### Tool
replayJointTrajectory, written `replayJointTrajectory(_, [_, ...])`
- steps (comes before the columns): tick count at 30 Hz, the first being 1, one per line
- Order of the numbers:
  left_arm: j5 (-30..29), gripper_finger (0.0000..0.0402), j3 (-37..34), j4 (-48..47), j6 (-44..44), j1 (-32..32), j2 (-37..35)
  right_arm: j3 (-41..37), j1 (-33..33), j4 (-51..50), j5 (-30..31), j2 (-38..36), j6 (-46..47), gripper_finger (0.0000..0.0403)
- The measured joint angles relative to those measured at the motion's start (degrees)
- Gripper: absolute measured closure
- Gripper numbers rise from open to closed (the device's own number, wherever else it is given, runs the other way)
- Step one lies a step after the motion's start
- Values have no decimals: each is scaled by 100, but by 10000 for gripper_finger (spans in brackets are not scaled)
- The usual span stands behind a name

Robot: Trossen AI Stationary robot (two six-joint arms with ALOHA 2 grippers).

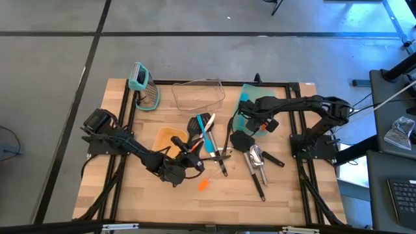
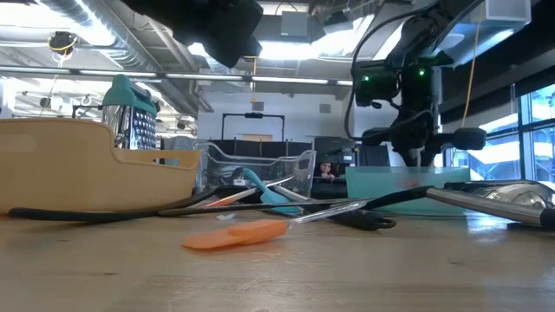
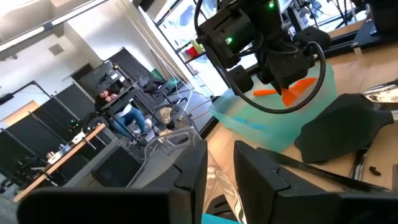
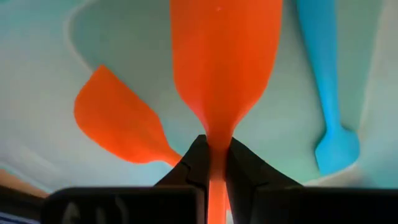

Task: Pick & Place Kitchen Items
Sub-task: Put the orange spatula into the green bin, then put the blue spatula into the green bin

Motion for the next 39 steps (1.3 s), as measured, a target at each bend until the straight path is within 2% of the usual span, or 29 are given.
replayJointTrajectory(7, [-4, 350, 0, -15, 0, 0, 0, 0, -51, 259, -39, 2, 863, 348])
replayJointTrajectory(18, [-4, 352, 0, -11, -14, -9, 0, 0, -48, 346, -18, 0, 949, 338])
replayJointTrajectory(25, [-44, 352, 0, -3, -15, -37, 0, 0, -48, 344, 6, 0, 1362, 337])
replayJointTrajectory(34, [-150, 352, 0, 11, -37, -66, 0, 0, -35, 854, 1163, 0, 1855, 337])
replayJointTrajectory(36, [-152, 352, 0, 11, -55, -72, 0, 0, -35, 964, 1237, 0, 1919, 336])
replayJointTrajectory(39, [-153, 352, 0, 10, -56, -105, 0, 64, -35, 973, 1240, 0, 2641, 336])
